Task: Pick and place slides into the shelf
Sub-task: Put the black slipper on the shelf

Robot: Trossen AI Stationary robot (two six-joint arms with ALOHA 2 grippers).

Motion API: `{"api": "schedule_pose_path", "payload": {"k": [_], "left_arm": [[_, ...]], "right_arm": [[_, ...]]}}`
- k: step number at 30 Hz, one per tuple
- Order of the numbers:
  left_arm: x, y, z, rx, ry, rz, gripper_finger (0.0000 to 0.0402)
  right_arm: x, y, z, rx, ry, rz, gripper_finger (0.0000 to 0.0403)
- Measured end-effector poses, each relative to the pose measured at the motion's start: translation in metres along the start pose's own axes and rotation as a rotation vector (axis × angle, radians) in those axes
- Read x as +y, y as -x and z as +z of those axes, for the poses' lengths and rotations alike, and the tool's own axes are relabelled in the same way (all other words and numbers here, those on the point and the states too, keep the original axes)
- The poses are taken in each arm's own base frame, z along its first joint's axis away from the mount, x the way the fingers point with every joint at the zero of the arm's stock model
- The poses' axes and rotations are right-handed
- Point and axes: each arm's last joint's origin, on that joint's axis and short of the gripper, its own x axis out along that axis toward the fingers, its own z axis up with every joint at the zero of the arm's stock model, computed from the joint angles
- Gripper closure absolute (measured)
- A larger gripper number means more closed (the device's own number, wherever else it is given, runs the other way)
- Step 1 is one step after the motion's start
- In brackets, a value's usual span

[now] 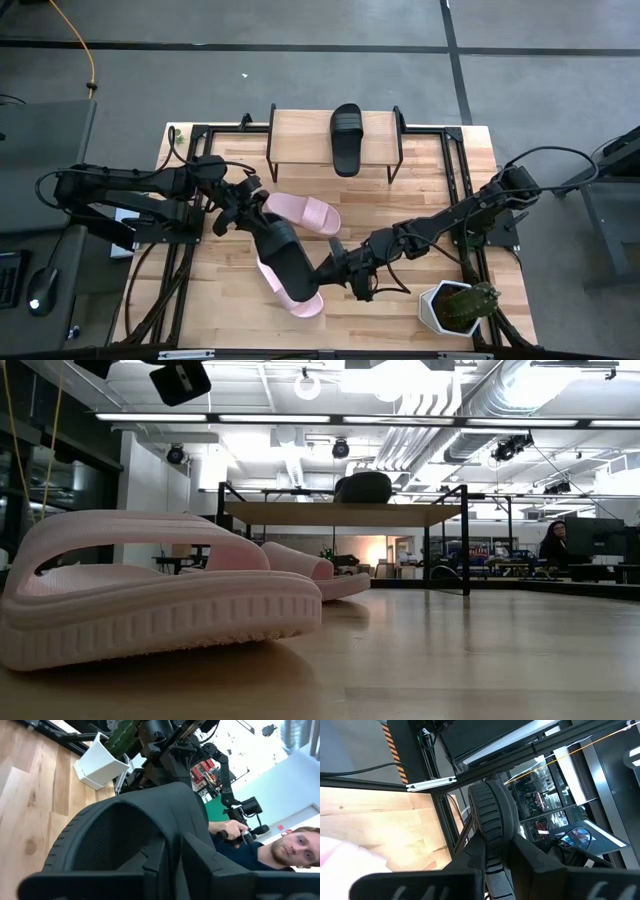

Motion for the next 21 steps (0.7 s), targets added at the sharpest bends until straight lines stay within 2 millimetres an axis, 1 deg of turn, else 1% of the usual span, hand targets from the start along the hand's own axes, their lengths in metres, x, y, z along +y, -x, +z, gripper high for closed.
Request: {"api": "schedule_pose_path", "payload": {"k": [10, 14, 21], "left_arm": [[0.0023, -0.0001, -0.002, 0.011, -0.022, 0.028, 0.0268], [0.0039, 0.0001, -0.0038, 0.025, -0.049, 0.045, 0.0242], [0.0093, 0.0018, -0.0031, -0.016, -0.121, 0.147, 0.0205]], "right_arm": [[-0.0002, 0.0, -0.0005, 0.009, -0.001, -0.004, 0.0377], [-0.0002, 0.0, -0.0017, 0.054, -0.004, -0.018, 0.0377], [-0.0007, 0.0, -0.0024, 0.076, -0.02, -0.032, 0.0377]]}}
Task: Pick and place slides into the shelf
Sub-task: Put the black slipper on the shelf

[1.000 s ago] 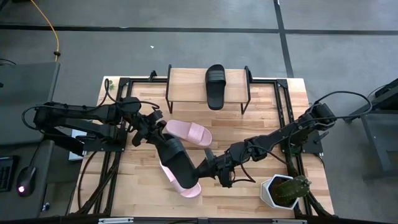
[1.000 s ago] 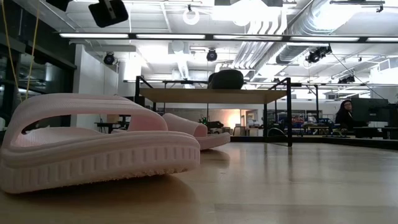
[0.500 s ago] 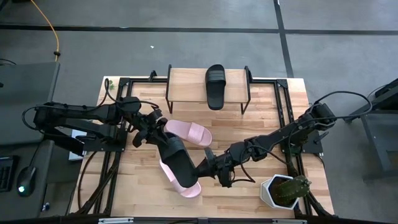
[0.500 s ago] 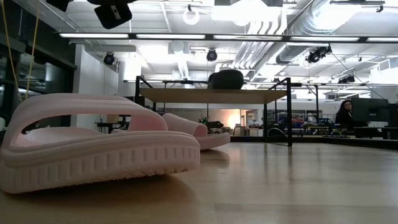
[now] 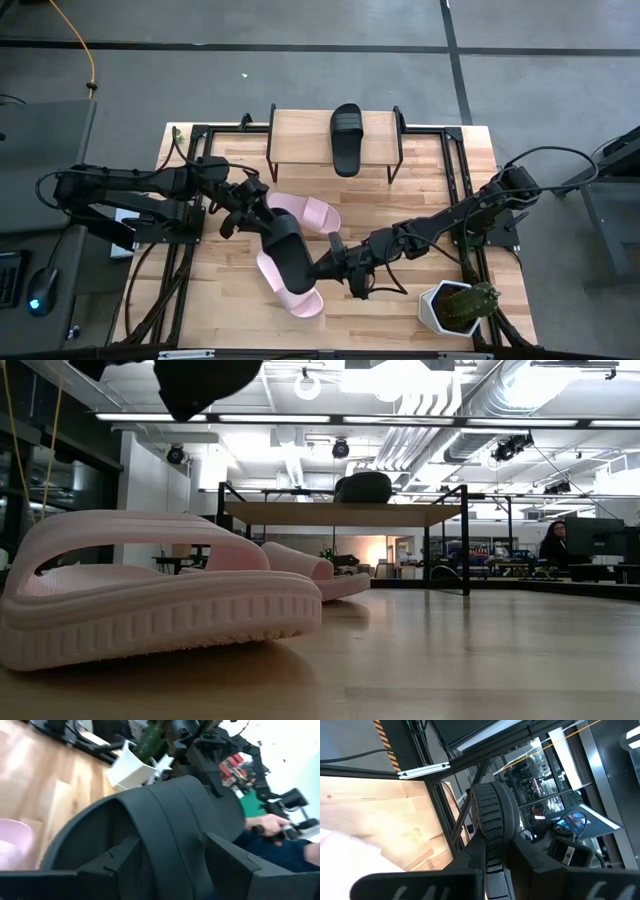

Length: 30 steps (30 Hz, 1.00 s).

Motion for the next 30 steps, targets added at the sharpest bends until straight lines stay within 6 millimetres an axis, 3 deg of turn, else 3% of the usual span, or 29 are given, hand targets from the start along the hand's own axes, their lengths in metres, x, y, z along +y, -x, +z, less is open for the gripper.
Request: {"api": "schedule_pose_path", "payload": {"k": [15, 30], "left_arm": [[0.036, 0.028, 0.016, -0.095, -0.066, 0.199, 0.0185], [0.026, 0.044, 0.019, -0.133, -0.254, 0.18, 0.0185]], "right_arm": [[-0.003, 0.001, -0.004, 0.125, -0.013, -0.056, 0.0377], [-0.047, 0.047, -0.005, 0.21, -0.084, -0.111, 0.0377]]}}
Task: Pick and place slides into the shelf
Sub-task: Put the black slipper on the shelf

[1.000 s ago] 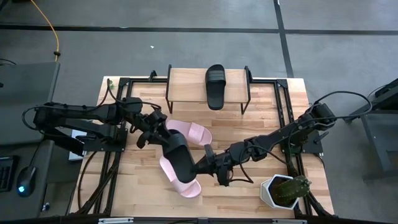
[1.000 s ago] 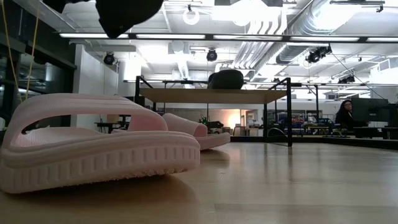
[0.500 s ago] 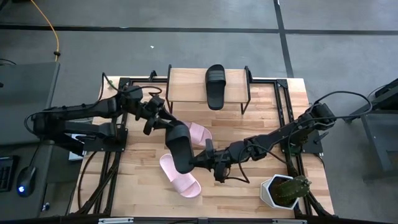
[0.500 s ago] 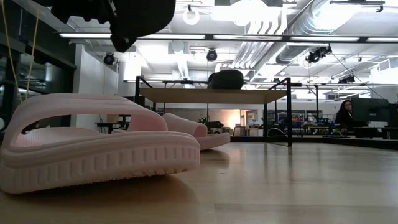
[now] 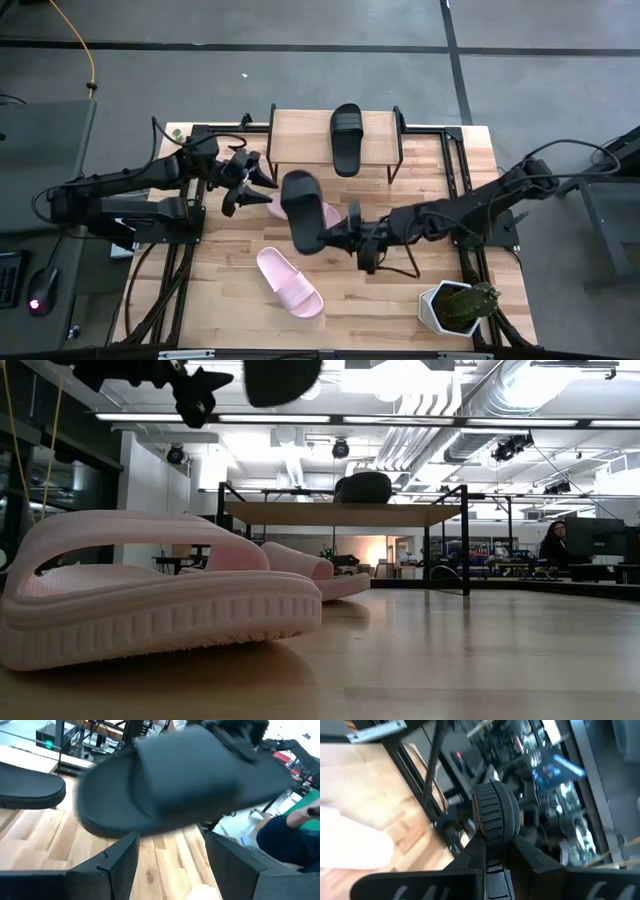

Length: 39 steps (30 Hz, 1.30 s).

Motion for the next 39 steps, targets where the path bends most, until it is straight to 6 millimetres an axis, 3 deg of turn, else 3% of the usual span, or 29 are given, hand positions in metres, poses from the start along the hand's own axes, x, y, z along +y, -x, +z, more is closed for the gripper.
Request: {"api": "schedule_pose_path", "payload": {"k": [12, 25, 39], "left_arm": [[0.001, 0.002, -0.004, 0.031, 0.021, 0.049, 0.0185], [0.001, 0.002, -0.004, 0.03, 0.003, 0.057, 0.0185], [0.001, 0.002, -0.004, 0.028, -0.005, 0.065, 0.0185]], "right_arm": [[-0.025, 0.023, -0.012, 0.077, -0.028, -0.026, 0.0377], [-0.061, 0.046, -0.045, 0.123, -0.083, -0.057, 0.0377], [-0.082, 0.07, -0.067, 0.174, -0.125, -0.067, 0.0377]]}}
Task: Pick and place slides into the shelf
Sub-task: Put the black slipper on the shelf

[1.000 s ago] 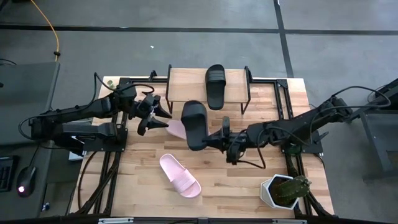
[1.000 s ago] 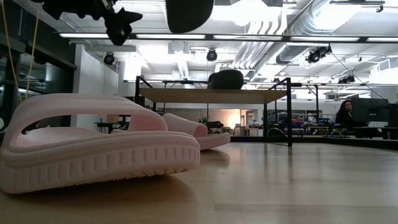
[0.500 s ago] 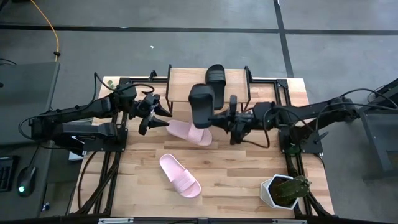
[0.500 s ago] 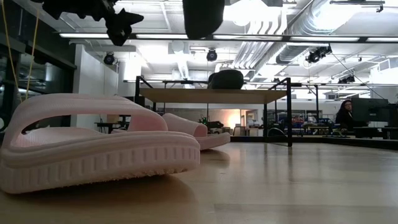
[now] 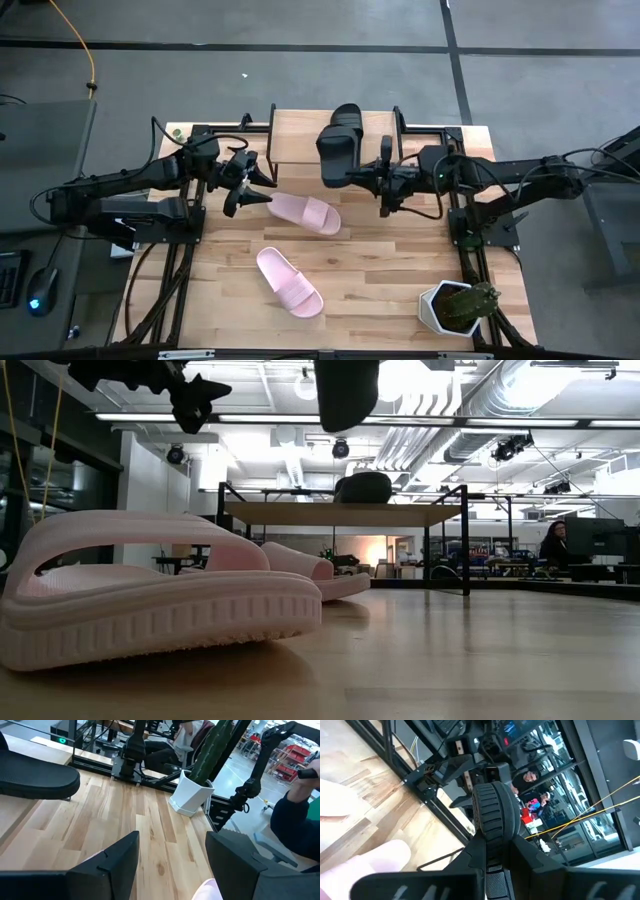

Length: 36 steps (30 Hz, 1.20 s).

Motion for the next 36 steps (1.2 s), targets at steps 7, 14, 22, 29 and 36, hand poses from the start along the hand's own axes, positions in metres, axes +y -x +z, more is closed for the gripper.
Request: {"api": "schedule_pose_path", "payload": {"k": [7, 14, 22, 29, 36], "left_arm": [[0.001, 0.0, 0.0, -0.004, 0.001, 0.025, 0.0185], [0.001, 0.0, 0.0, -0.004, 0.001, 0.026, 0.0185], [0.001, 0.0, 0.0, -0.005, 0.0, 0.025, 0.0185], [0.001, 0.0, 0.0, -0.006, 0.0, 0.025, 0.0185], [0.001, 0.0, 0.0, -0.009, 0.0, 0.043, 0.0185]], "right_arm": [[-0.015, 0.023, -0.006, -0.007, -0.026, -0.021, 0.0377], [-0.027, 0.044, -0.021, 0.001, -0.063, -0.048, 0.0377], [-0.026, 0.06, -0.047, 0.019, -0.084, -0.071, 0.0378], [-0.024, 0.064, -0.063, 0.033, -0.109, -0.07, 0.0378], [-0.019, 0.061, -0.08, 0.097, -0.13, -0.065, 0.038]]}}
